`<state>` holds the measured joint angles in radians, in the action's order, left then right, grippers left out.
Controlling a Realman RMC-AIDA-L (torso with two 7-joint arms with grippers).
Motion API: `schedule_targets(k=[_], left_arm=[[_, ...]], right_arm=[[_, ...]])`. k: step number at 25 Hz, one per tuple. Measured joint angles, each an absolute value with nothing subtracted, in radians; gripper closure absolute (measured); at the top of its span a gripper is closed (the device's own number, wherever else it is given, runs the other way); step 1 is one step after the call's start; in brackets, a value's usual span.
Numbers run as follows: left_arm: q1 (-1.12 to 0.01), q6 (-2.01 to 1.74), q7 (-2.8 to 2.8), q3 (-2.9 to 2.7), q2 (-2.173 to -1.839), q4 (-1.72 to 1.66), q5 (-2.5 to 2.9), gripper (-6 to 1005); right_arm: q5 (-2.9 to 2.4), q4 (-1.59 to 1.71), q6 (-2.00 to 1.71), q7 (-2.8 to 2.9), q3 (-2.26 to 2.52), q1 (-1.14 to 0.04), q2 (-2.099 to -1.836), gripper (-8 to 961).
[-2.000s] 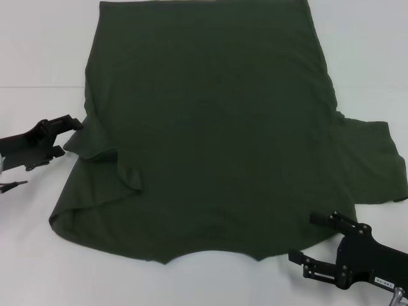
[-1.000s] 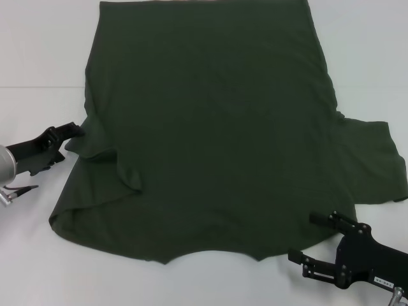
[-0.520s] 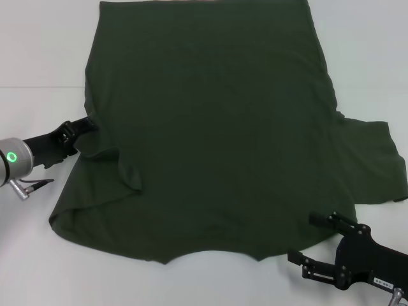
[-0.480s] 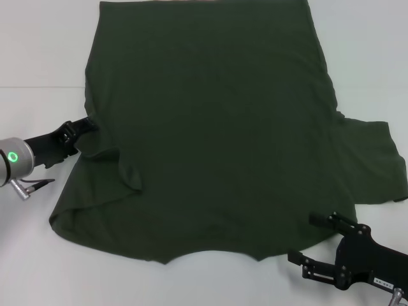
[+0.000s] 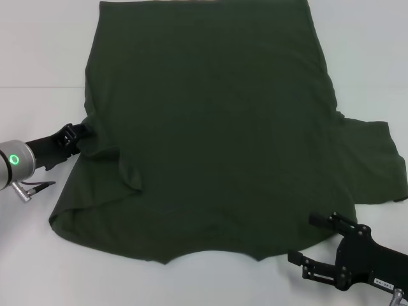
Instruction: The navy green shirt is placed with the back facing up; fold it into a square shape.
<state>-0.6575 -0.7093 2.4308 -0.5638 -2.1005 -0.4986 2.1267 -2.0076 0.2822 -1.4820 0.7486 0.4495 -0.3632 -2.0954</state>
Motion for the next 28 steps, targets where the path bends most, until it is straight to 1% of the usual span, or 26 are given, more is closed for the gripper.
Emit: schedule_targets(k=[2,13,19,22,28], left_arm=[[-0.658,-0.709,2.43,-0.564,-2.1,-0.499,2.126,455],[-0.665,-0.712,2.407,-0.56,-2.109,-0.508,2.11,689],[-0.669,-0.734,2.38,-0.565,-2.114,-0.501,2.029,919],[-0.669,-0.737,2.367,-0.566,-2.119,-0.501,2.004,917],[-0.688,-0.724,2.325,-0.564,-2.15,-0.491,1.938,912]], right_arm=[[-2.008,0.282,-1.482,0.749,0.449,-0.362,-2.095,29],[-2.008,0.282,-1.484,0.749,0.449,-0.36,-2.095,28],[-2.007,0.28,-1.484,0.749,0.449,-0.362,-2.095,28],[-2.007,0.279,-1.484,0.749,0.449,-0.363,-2.095,28],[-2.006,0.277,-1.485,0.749,0.449,-0.366,-2.095,28]])
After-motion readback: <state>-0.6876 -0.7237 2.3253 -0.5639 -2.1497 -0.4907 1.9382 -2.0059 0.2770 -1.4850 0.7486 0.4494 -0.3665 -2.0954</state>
